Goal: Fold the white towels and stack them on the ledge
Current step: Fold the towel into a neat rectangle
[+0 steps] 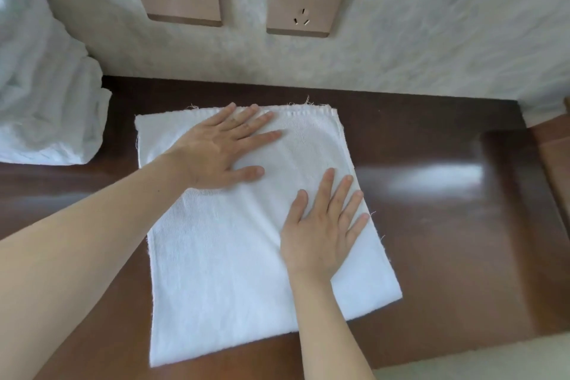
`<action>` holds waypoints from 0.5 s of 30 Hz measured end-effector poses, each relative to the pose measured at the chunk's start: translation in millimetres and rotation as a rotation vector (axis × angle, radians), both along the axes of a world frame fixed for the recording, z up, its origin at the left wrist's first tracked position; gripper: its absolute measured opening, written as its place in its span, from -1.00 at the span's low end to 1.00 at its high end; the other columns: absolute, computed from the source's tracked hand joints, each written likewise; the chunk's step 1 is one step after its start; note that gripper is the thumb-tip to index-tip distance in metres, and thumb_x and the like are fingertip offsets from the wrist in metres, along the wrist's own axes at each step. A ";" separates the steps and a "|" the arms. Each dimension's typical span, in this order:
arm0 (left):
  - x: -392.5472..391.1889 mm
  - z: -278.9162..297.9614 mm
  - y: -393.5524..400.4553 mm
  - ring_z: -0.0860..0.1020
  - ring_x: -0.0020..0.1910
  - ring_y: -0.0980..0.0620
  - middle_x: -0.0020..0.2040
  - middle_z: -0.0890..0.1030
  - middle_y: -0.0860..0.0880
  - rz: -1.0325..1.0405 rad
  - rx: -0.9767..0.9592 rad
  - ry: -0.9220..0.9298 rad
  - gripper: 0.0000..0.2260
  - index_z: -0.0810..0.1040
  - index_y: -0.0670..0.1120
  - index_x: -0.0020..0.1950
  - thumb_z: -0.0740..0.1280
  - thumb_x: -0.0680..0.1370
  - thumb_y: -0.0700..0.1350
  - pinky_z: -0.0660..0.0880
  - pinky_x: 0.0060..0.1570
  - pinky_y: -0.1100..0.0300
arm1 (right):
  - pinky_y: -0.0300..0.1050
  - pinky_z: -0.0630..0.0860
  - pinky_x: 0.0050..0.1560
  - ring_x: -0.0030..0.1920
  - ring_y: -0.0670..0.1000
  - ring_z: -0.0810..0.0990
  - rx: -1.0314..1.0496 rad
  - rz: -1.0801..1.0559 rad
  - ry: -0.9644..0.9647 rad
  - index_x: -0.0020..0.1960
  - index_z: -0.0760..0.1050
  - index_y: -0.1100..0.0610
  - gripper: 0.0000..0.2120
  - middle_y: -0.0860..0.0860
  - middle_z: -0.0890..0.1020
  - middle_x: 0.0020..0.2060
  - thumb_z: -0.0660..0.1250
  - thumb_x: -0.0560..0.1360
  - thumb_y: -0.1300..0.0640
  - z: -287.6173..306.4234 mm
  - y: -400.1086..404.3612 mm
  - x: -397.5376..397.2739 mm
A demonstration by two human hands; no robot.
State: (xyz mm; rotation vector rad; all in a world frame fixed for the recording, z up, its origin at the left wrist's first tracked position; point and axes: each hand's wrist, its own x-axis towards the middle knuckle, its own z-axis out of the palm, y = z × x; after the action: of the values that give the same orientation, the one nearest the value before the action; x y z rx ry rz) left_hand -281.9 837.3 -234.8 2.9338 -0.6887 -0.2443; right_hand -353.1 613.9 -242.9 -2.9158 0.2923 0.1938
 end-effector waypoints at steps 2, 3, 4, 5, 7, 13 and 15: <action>5.3 0.7 2.9 -0.35 0.57 0.09 0.61 -0.32 0.11 -0.052 0.008 0.004 -0.36 -0.33 0.23 0.58 -0.21 0.58 0.41 -0.30 0.55 0.00 | 0.18 -0.31 0.55 0.60 0.08 -0.26 -0.006 -0.055 0.008 0.62 -0.29 -0.08 -0.40 -0.02 -0.23 0.61 -0.27 0.64 -0.22 0.8 7.3 -8.0; 6.5 1.6 4.3 -0.36 0.57 0.09 0.61 -0.32 0.11 -0.071 0.009 0.011 -0.35 -0.32 0.22 0.58 -0.19 0.58 0.41 -0.30 0.55 0.01 | 0.19 -0.31 0.55 0.60 0.08 -0.27 -0.011 -0.077 0.016 0.61 -0.32 -0.08 -0.41 -0.02 -0.25 0.60 -0.28 0.64 -0.22 1.3 10.4 -10.8; 6.5 3.2 5.6 -0.36 0.56 0.09 0.61 -0.32 0.10 -0.082 0.010 0.017 -0.34 -0.30 0.21 0.59 -0.18 0.57 0.42 -0.31 0.55 0.02 | 0.20 -0.31 0.54 0.60 0.08 -0.29 -0.012 -0.095 0.024 0.61 -0.34 -0.07 -0.41 -0.02 -0.26 0.60 -0.29 0.64 -0.21 1.6 13.3 -12.3; 4.4 5.2 6.3 -0.36 0.57 0.09 0.61 -0.31 0.09 -0.077 0.006 0.017 -0.32 -0.24 0.19 0.61 -0.15 0.57 0.43 -0.30 0.55 0.03 | 0.20 -0.32 0.54 0.60 0.08 -0.30 -0.008 -0.112 0.035 0.60 -0.35 -0.07 -0.41 -0.02 -0.27 0.60 -0.30 0.64 -0.21 2.0 15.7 -12.8; -7.4 9.9 4.4 -0.25 0.60 0.05 0.64 -0.19 0.04 -0.010 -0.065 -0.017 -0.28 0.01 0.07 0.64 -0.06 0.57 0.39 -0.23 0.57 0.04 | 0.22 -0.32 0.54 0.59 0.08 -0.32 0.007 -0.137 0.065 0.60 -0.36 -0.06 -0.40 -0.02 -0.28 0.60 -0.29 0.64 -0.21 4.8 18.3 -11.3; -142.7 12.7 -37.2 0.23 0.56 -0.04 0.59 0.26 -0.03 0.123 -0.441 0.002 -0.48 0.47 -0.05 0.46 0.23 0.60 0.22 0.18 0.52 -0.07 | 0.14 -0.26 0.57 0.62 0.06 -0.18 0.233 0.360 -0.045 0.63 0.04 -0.08 -0.49 -0.01 -0.14 0.63 -0.05 0.70 -0.11 25.0 -13.0 -35.9; -192.9 8.3 -51.3 0.28 0.54 0.00 0.54 0.34 0.01 0.116 -0.479 0.036 -0.51 0.51 0.02 0.42 0.28 0.59 0.25 0.21 0.51 -0.03 | 0.09 -0.19 0.58 0.62 0.03 -0.11 0.246 0.631 -0.044 0.60 0.14 -0.09 -0.53 -0.02 -0.06 0.63 -0.03 0.71 -0.11 25.3 -36.3 -56.9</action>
State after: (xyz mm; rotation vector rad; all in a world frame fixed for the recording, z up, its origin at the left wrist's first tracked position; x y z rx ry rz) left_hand -474.7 786.1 -226.5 2.4927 -0.4869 -0.1016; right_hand -410.0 577.6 -217.6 -2.6626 -0.6225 0.2353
